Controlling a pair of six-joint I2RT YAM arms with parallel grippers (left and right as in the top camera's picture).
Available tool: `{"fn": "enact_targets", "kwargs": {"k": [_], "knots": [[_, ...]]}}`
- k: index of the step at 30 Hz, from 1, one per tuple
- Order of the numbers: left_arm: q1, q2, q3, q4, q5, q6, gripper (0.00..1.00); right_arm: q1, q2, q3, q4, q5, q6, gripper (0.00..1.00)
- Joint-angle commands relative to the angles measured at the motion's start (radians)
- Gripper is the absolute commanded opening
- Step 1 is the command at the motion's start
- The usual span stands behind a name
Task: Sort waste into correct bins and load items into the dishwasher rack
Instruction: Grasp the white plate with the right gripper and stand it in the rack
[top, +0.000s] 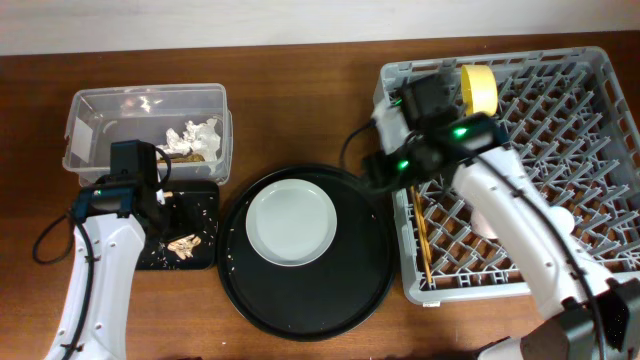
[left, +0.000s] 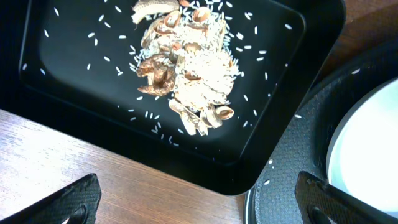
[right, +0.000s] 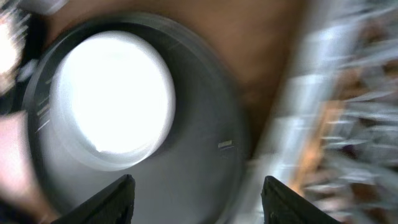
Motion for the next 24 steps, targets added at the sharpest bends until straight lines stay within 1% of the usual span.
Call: {"fn": "enact_targets", "kwargs": {"k": [1, 3, 5, 8, 9, 12, 14, 15, 16, 18, 22, 23, 24], "knots": [[0.001, -0.014, -0.002, -0.001, 0.011, 0.015, 0.99, 0.122, 0.01, -0.112, 0.061, -0.11, 0.08, 0.68], [0.001, -0.014, -0.002, -0.001, 0.011, 0.015, 0.99, 0.185, 0.019, -0.237, 0.209, -0.109, 0.194, 0.67], [0.001, -0.014, -0.002, -0.001, 0.011, 0.015, 0.99, 0.22, 0.074, -0.315, 0.317, -0.05, 0.306, 0.67], [0.001, -0.014, -0.002, -0.002, 0.012, 0.015, 0.99, 0.247, 0.214, -0.321, 0.388, 0.024, 0.403, 0.66], [0.001, -0.014, -0.002, -0.001, 0.03, 0.015, 0.99, 0.248, 0.259, -0.321, 0.413, 0.021, 0.434, 0.6], [0.001, -0.014, -0.002, -0.001, 0.037, 0.015, 0.99, 0.248, 0.293, -0.321, 0.418, 0.038, 0.484, 0.2], [0.001, -0.014, -0.002, -0.001, 0.037, 0.015, 0.99, 0.248, 0.293, -0.321, 0.392, 0.107, 0.579, 0.15], [0.001, -0.014, -0.002, -0.001, 0.037, 0.015, 0.99, 0.248, 0.293, -0.321, 0.389, 0.107, 0.588, 0.08], [0.001, -0.014, -0.002, 0.0, 0.037, 0.015, 0.99, 0.247, 0.293, -0.32, 0.379, 0.107, 0.587, 0.04], [0.001, -0.014, -0.002, 0.0, 0.037, 0.015, 0.99, 0.245, 0.258, -0.307, 0.333, 0.134, 0.571, 0.04], [0.001, -0.014, -0.002, 0.0, 0.037, 0.015, 0.99, 0.245, 0.054, -0.176, 0.15, 0.44, 0.509, 0.04], [0.001, -0.014, -0.002, 0.0, 0.037, 0.015, 0.99, 0.245, -0.022, -0.118, 0.116, 0.569, 0.439, 0.04], [0.001, -0.014, -0.002, 0.0, 0.037, 0.015, 0.99, 0.245, -0.05, -0.097, 0.107, 0.629, 0.419, 0.04]]}}
